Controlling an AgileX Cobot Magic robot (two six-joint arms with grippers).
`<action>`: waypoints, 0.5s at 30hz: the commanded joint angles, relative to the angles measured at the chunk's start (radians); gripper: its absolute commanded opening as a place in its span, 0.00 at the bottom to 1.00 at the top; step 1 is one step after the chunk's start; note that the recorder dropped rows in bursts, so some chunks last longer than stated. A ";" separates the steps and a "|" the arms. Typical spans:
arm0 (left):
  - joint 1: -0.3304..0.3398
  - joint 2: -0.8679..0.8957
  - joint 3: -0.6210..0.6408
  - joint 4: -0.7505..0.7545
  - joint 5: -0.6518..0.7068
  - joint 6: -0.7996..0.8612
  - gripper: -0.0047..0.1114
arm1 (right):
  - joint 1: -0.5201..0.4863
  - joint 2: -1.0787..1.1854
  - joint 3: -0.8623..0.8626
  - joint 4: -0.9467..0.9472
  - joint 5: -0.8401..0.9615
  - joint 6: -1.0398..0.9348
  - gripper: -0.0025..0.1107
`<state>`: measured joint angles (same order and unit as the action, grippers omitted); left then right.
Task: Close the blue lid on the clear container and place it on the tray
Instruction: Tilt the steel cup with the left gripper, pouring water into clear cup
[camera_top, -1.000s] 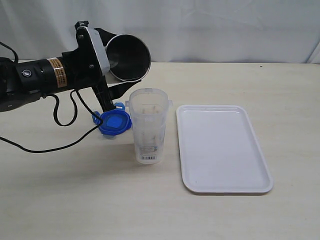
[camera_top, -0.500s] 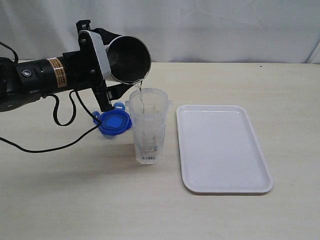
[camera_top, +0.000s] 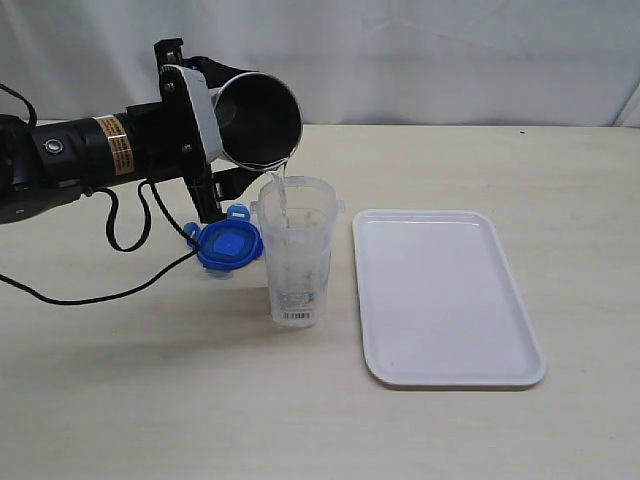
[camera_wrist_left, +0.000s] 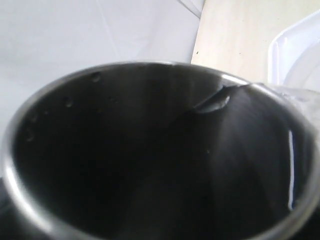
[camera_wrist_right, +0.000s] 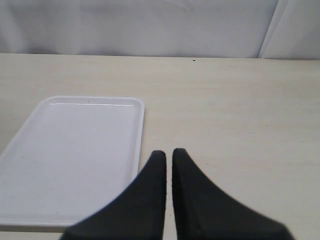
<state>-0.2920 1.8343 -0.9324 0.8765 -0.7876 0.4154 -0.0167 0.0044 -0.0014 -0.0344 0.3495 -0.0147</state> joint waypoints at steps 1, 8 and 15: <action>-0.003 -0.013 -0.017 -0.023 -0.078 0.012 0.04 | -0.004 -0.004 0.001 -0.001 -0.004 0.002 0.06; -0.003 -0.013 -0.017 -0.023 -0.078 0.012 0.04 | -0.004 -0.004 0.001 -0.001 -0.004 0.002 0.06; -0.003 -0.013 -0.017 -0.023 -0.078 0.019 0.04 | -0.004 -0.004 0.001 -0.001 -0.004 0.002 0.06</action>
<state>-0.2920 1.8343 -0.9324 0.8765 -0.7876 0.4173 -0.0167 0.0044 -0.0014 -0.0344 0.3495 -0.0147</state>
